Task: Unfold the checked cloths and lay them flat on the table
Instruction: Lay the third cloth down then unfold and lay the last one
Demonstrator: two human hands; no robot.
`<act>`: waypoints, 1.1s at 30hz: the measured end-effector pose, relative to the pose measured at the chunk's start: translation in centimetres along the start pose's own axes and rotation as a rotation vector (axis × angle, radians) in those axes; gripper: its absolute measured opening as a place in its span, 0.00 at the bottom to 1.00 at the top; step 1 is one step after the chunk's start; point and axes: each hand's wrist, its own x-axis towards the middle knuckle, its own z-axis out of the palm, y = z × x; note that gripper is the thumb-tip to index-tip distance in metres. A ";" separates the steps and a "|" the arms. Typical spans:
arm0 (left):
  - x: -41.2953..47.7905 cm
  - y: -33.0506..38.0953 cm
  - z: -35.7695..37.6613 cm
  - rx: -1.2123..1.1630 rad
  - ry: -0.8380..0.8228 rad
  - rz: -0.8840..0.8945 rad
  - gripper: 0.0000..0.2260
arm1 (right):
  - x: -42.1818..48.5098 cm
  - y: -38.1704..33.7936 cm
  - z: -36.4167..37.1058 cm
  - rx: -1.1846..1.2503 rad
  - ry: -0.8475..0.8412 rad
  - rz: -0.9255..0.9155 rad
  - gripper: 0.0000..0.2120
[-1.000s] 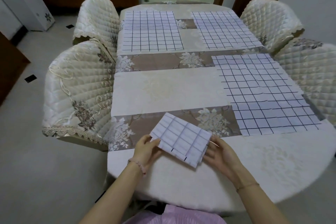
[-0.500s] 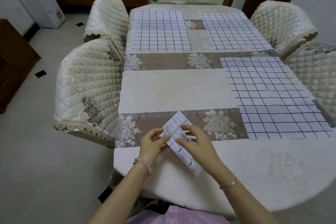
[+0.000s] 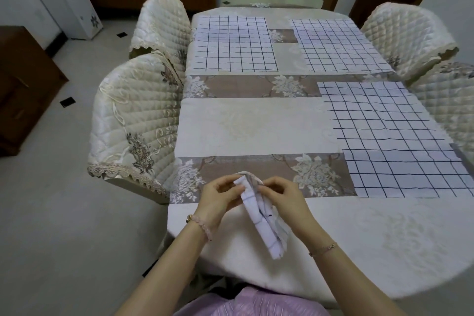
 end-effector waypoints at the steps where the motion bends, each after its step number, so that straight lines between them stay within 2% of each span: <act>1: 0.2 0.2 -0.4 -0.009 0.023 -0.003 0.08 | 0.0 0.0 -0.4 0.003 0.019 0.010 0.06; 7: 1.4 1.6 -4.5 0.067 0.180 0.000 0.04 | 0.7 1.5 -3.6 0.015 0.129 0.088 0.07; 11: 2.7 2.2 -6.6 0.209 0.314 0.039 0.05 | 1.5 3.4 -5.2 -0.042 0.141 0.132 0.14; 14: 3.5 2.0 -7.0 0.285 0.337 0.044 0.05 | 2.3 4.7 -5.1 -0.089 0.148 0.143 0.17; 17: 4.1 1.5 -6.9 0.321 0.295 -0.013 0.04 | 3.0 5.3 -4.8 -0.080 0.179 0.156 0.16; 20: 4.2 0.5 -6.9 0.254 0.215 -0.108 0.03 | 3.4 5.7 -5.0 -0.045 0.236 0.207 0.13; 23: 3.4 -0.7 -6.8 0.263 0.096 -0.214 0.07 | 3.8 6.6 -5.5 -0.022 0.315 0.258 0.11; 25: 2.6 -1.6 -6.6 0.278 0.026 -0.257 0.08 | 3.9 7.1 -5.9 -0.001 0.356 0.297 0.13; 28: 1.8 -2.9 -6.2 0.275 -0.050 -0.285 0.08 | 4.0 7.5 -6.5 0.035 0.396 0.331 0.13; 31: 1.4 -3.8 -5.8 0.273 -0.069 -0.287 0.09 | 3.8 7.4 -6.4 0.049 0.420 0.354 0.06; 32: 1.3 -4.0 -5.7 0.289 -0.060 -0.279 0.10 | 3.8 7.4 -6.3 0.051 0.425 0.370 0.07; 33: 1.2 -4.2 -5.6 0.305 -0.042 -0.265 0.10 | 3.6 7.3 -6.1 0.026 0.445 0.376 0.11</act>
